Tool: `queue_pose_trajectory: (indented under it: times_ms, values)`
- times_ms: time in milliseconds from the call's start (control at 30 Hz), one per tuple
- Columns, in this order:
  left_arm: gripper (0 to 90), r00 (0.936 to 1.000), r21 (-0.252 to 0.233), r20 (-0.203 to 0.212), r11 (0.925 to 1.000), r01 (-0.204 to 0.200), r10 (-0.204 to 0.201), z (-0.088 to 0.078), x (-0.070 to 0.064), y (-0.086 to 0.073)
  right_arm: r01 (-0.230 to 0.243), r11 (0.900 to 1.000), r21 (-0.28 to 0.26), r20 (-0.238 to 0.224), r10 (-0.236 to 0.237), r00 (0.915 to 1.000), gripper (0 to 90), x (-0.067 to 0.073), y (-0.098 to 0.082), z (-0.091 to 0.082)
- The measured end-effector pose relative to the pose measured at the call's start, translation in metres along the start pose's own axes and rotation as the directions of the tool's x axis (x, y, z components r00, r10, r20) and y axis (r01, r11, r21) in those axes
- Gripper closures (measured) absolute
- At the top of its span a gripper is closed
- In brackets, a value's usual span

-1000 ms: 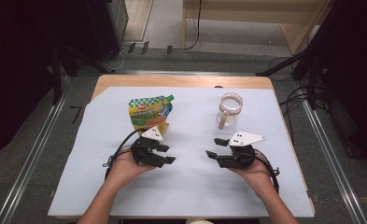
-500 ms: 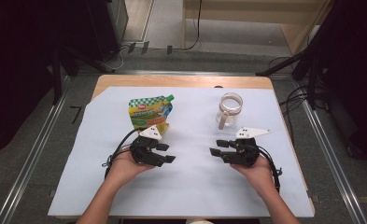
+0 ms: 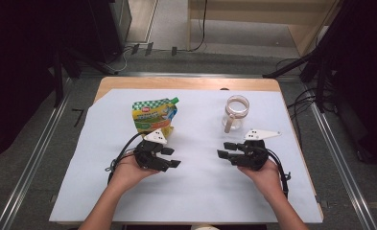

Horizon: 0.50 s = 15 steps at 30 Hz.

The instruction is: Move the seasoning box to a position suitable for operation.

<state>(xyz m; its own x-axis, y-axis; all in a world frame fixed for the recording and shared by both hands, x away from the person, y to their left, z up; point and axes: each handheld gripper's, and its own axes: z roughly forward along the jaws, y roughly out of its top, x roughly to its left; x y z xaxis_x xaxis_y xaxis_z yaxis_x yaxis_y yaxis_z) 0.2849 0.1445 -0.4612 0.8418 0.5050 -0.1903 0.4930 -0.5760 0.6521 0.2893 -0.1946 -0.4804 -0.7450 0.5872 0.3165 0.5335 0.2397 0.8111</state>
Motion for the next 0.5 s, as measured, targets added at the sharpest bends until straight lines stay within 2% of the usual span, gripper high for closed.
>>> queue_pose_trajectory:
  times_ms: [200,267,367,433,500]
  values:
    - [45.0,1.0000,-0.009,0.004,1.0000,0.000,0.000,-0.0012,-0.0002,0.0002,-0.009,1.000,0.012,0.004,0.009,1.0000,54.0,-0.0010,-0.0019,0.0015]
    - [45.0,1.0000,-0.015,0.004,0.9999,-0.002,0.002,-0.0012,-0.0012,0.0003,0.030,1.000,0.005,0.012,-0.030,0.9995,54.0,-0.0006,-0.0039,0.0027]
    - [45.0,1.0000,-0.019,0.007,0.9998,0.000,0.000,-0.0012,-0.0008,0.0004,0.036,0.999,0.010,0.022,-0.037,0.9991,54.1,-0.0013,-0.0033,0.0027]
    - [45.0,0.9999,-0.021,0.006,0.9997,0.008,-0.008,-0.0019,-0.0008,0.0001,0.055,0.998,-0.008,0.050,-0.055,0.9972,52.8,-0.0047,-0.0017,-0.0018]
    - [44.9,0.9999,-0.023,0.012,0.9997,0.009,-0.008,-0.0028,-0.0005,-0.0001,0.055,0.998,-0.024,0.070,-0.053,0.9962,52.4,-0.0091,0.0000,-0.0070]
